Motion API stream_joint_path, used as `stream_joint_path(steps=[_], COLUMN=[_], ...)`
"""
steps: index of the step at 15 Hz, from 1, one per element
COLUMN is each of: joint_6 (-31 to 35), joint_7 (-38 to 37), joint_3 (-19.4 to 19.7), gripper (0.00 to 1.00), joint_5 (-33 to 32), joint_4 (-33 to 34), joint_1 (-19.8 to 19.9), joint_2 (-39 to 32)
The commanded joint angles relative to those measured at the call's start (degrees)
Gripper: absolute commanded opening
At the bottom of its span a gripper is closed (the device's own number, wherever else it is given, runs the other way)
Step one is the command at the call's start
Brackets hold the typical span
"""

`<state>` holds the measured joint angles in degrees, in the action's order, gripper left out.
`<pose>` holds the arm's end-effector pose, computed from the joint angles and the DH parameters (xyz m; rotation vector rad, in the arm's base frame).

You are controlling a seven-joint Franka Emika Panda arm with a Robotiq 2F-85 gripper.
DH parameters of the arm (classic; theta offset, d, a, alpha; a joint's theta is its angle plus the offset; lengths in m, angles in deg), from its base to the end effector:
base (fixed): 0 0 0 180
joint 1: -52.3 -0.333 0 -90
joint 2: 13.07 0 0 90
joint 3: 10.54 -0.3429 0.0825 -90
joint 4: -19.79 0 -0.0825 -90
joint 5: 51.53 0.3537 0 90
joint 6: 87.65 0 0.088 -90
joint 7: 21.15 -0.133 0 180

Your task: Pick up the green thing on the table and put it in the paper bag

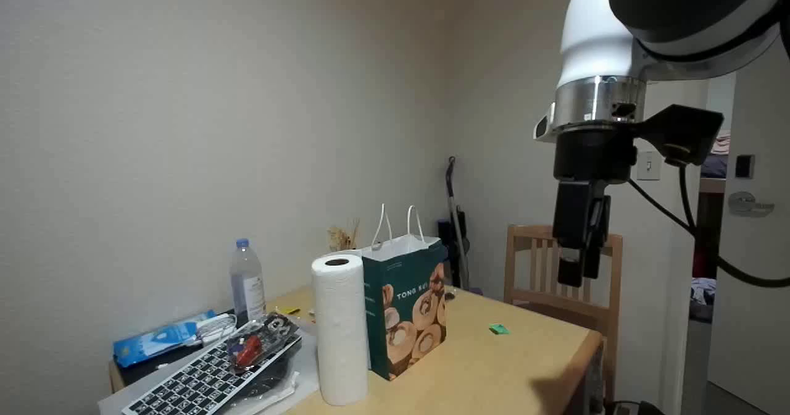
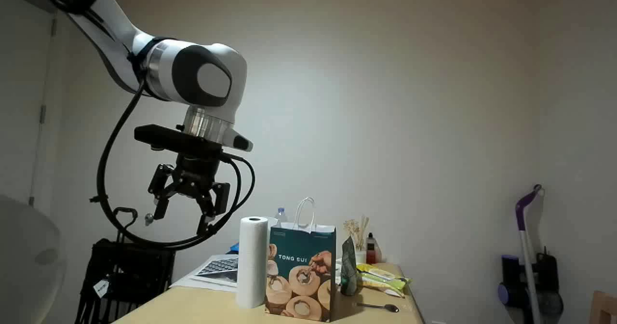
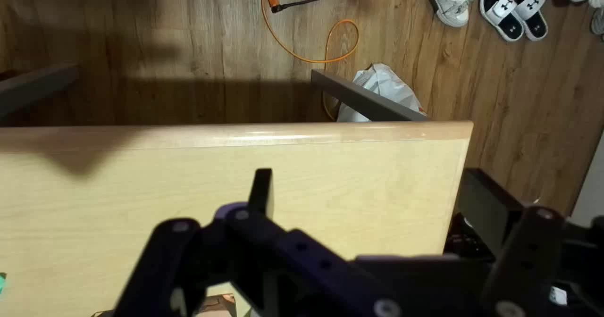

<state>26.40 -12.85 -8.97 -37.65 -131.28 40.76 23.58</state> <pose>0.2976 0.0728 0.4552 -2.8863 -0.3252 0.0168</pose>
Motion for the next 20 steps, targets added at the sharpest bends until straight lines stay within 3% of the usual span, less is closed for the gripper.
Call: stream_joint_path(steps=[1, 6, 10, 18, 19, 20], joint_6=[-0.3, -0.3, -0.9, -0.2, -0.1, -0.1], joint_7=[0.5, 0.5, 1.7, 3.4, 3.7, 3.7], joint_3=[-0.9, -0.9, 2.1, 11.4, 10.4, 11.0], gripper=[1.0, 1.0, 1.0, 1.0, 1.0, 1.0], joint_5=[0.6, 0.6, -2.4, -8.4, -7.5, -7.5], joint_4=[0.1, 0.1, 3.9, 21.8, 17.5, 19.5], joint_1=[1.1, 1.1, 5.4, 15.6, 15.1, 15.8], joint_2=[0.0, 0.0, -2.2, -11.7, -8.1, -9.3])
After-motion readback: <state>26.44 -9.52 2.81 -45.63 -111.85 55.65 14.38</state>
